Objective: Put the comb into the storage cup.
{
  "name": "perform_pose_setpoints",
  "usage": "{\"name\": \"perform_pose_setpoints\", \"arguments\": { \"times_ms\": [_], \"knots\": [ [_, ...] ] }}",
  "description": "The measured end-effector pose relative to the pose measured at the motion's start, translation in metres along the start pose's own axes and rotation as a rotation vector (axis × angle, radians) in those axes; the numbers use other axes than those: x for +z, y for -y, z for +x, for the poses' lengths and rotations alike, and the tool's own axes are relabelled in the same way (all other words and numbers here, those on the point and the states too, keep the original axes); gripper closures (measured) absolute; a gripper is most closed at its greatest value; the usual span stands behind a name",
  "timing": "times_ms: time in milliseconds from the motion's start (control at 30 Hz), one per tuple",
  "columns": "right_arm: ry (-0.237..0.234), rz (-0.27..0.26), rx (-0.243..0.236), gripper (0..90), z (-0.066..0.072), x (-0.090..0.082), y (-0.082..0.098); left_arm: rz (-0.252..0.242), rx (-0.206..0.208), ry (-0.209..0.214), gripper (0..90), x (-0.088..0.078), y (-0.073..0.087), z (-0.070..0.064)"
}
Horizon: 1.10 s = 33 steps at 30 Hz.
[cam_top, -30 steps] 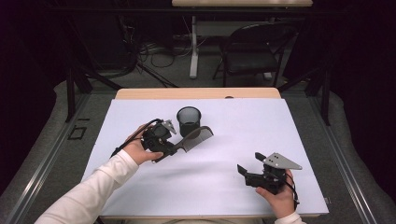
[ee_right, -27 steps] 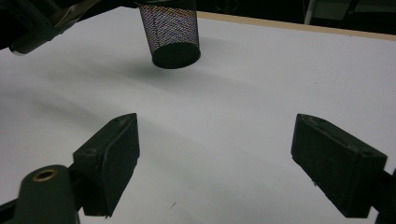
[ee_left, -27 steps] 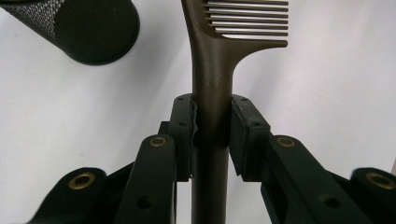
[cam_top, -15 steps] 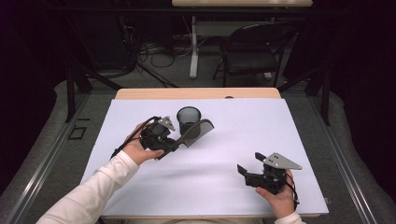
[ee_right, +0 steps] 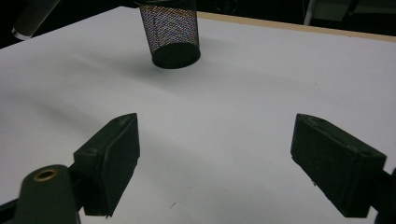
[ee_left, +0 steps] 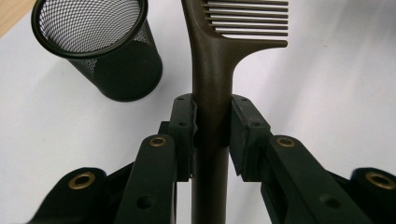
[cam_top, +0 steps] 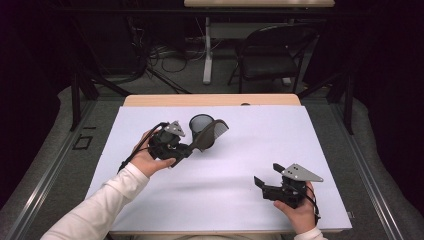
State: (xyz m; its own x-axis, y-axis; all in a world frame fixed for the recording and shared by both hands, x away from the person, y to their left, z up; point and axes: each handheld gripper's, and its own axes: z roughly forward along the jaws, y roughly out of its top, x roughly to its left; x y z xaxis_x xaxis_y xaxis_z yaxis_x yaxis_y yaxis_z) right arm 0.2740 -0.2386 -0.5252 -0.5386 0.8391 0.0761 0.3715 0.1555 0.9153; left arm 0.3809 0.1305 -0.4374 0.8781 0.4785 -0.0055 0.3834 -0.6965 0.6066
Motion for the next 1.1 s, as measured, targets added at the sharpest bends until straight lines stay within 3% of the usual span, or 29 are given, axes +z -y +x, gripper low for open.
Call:
{"name": "perform_pose_setpoints", "arguments": {
  "times_ms": [133,233,533,633,833,1100],
  "knots": [
    [0.001,-0.001,0.0,15.5,0.0,0.0,0.0,-0.028,-0.003,-0.022,72.6,-0.003,0.0,-0.001],
    [0.004,-0.003,0.004,15.9,0.0,-0.001,0.0,-0.088,-0.037,-0.033,72.5,-0.005,0.0,-0.002],
    [0.007,-0.006,0.011,16.2,-0.001,-0.001,-0.001,-0.169,-0.077,-0.059,72.5,-0.009,-0.001,0.0],
    [0.006,-0.008,0.002,20.5,-0.001,-0.001,-0.001,-0.193,-0.093,-0.066,72.6,-0.01,-0.001,-0.001],
    [0.011,-0.022,-0.001,24.3,-0.001,-0.002,-0.001,-0.251,-0.11,-0.07,72.6,-0.011,-0.002,-0.004],
    [0.01,-0.034,-0.015,26.2,-0.001,-0.001,-0.001,-0.301,-0.109,-0.12,72.6,-0.012,-0.004,-0.008]
  ]
}}
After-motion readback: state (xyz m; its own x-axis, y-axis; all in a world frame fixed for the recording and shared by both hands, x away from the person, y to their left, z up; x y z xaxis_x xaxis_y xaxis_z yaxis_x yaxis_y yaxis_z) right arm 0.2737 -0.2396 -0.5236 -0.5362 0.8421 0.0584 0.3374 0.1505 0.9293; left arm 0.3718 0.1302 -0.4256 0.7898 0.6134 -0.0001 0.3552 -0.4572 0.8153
